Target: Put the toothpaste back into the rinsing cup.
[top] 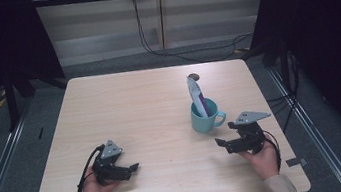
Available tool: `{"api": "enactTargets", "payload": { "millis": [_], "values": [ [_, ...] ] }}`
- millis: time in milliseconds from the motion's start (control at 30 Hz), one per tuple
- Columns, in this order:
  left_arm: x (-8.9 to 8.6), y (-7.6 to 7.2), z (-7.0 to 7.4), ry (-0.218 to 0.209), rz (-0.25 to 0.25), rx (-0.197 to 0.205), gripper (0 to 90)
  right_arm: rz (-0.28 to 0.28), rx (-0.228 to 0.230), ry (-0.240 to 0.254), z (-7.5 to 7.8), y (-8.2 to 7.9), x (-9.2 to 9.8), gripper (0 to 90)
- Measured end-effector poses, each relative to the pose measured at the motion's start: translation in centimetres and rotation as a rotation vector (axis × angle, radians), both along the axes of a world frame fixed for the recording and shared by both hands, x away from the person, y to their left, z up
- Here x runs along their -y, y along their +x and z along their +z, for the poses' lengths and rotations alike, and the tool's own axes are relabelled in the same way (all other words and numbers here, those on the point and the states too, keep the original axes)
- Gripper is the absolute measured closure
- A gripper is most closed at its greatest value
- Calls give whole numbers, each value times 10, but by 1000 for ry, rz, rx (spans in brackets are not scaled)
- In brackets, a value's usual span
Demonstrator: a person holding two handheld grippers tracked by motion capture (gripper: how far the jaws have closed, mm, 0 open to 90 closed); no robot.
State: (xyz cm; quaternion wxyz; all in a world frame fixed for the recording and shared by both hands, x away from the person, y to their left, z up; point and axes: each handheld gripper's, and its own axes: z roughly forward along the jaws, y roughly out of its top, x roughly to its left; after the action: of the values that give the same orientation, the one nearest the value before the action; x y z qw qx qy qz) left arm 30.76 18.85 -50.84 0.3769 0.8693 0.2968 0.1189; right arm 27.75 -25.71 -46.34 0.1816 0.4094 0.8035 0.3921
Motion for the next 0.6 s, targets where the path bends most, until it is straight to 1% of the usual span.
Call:
{"api": "enactTargets", "payload": {
  "millis": [167,367,500,600],
  "values": [
    [0,0,0,0,0,0,155,8,-14,2,-11,-4,1,194],
    [0,0,0,0,0,0,155,9,-38,-38,-23,-8,-1,194],
    [0,0,0,0,0,0,155,9,-57,-27,-28,-9,-2,194],
    [0,0,0,0,0,0,155,7,-63,-34,-31,-9,-1,194]
  ]
}}
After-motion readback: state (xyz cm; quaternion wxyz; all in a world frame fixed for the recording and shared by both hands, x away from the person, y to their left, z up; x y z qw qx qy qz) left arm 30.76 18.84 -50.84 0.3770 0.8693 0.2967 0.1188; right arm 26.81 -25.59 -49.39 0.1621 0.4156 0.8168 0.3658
